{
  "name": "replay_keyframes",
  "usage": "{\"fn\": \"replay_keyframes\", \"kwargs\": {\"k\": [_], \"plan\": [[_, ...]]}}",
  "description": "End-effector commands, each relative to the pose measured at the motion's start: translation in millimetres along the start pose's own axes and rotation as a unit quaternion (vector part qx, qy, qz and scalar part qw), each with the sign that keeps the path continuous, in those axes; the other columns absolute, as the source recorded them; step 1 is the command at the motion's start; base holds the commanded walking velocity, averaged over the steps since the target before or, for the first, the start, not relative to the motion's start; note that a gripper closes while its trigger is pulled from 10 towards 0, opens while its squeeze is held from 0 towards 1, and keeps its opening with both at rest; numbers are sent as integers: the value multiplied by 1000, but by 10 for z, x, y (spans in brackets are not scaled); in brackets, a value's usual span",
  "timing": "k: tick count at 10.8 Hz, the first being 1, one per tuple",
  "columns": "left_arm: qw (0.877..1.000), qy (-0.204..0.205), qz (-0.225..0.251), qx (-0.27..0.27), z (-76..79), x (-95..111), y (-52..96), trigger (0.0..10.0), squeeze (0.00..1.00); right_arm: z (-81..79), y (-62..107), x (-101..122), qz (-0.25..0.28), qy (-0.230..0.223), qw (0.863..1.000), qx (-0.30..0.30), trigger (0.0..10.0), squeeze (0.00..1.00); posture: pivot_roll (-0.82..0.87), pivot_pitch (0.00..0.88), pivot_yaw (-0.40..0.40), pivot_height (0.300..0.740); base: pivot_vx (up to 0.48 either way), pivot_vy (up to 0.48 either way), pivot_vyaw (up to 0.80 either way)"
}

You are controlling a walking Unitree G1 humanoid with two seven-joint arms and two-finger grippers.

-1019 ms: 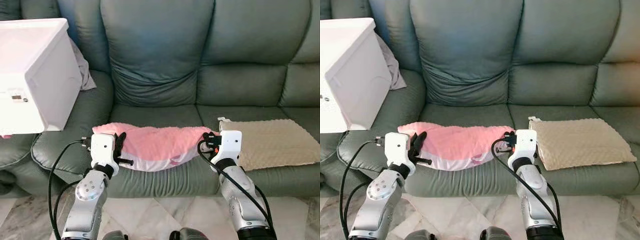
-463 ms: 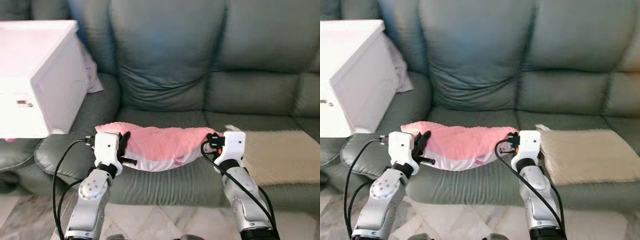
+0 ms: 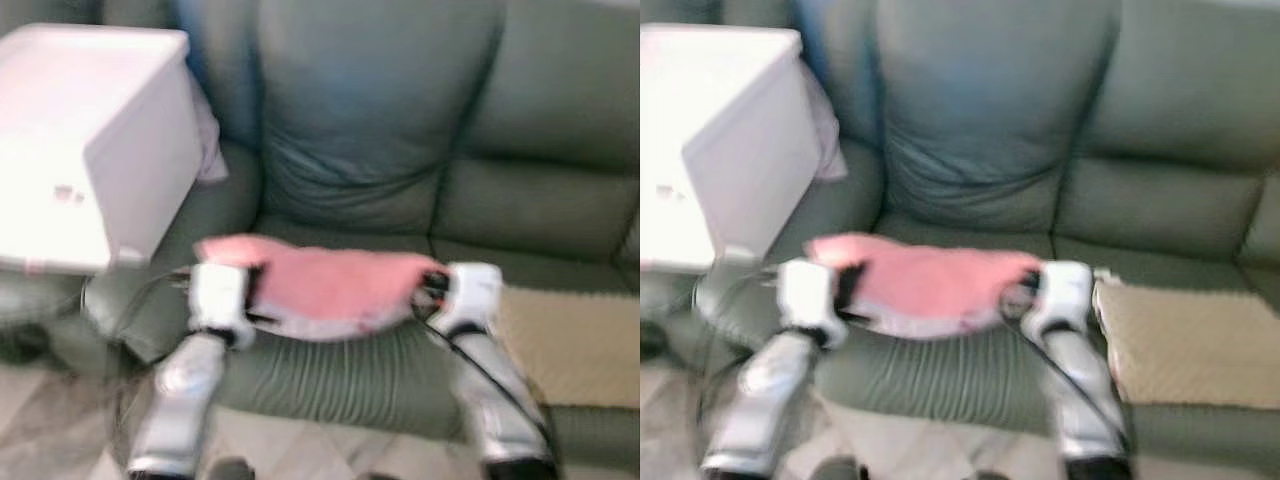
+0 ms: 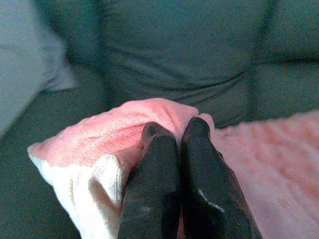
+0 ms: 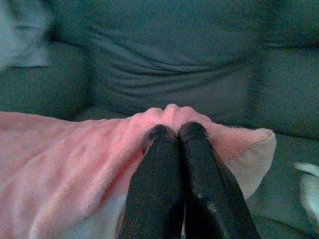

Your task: Move the pillow to the sofa

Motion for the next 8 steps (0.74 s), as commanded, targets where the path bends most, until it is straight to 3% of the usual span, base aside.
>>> {"fn": "replay_keyframes", "kwargs": {"k": [1, 5, 8], "plan": [[1000, 2, 16, -9, 37, 63, -20, 10000, 0, 30, 12, 7, 1, 4, 1000, -1, 10000, 0, -15, 0, -27, 740, 0, 0, 0], [1000, 3, 4, -14, 61, 5, 35, 10000, 0, 3, 34, 7, 3, 2, 1000, 0, 10000, 0, -10, 0, -30, 740, 0, 0, 0], [1000, -10, -17, 7, -114, -29, 209, 10000, 0, -2, 234, -42, -5, -15, 1000, -20, 10000, 0, -4, 6, -34, 731, 0, 0, 0]]}}
Point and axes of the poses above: a point about 5 cm out from each wrist's last joint towards the gripper, its own y axis pointing back from the gripper into the wrist, its own x axis along the axis of the wrist's last joint, z = x × y, the point moved 1 cm from there along -y, pointing out of the wrist towards the gripper, and after that the axes turned 5 degrees about -y, right-handed, at the moved point
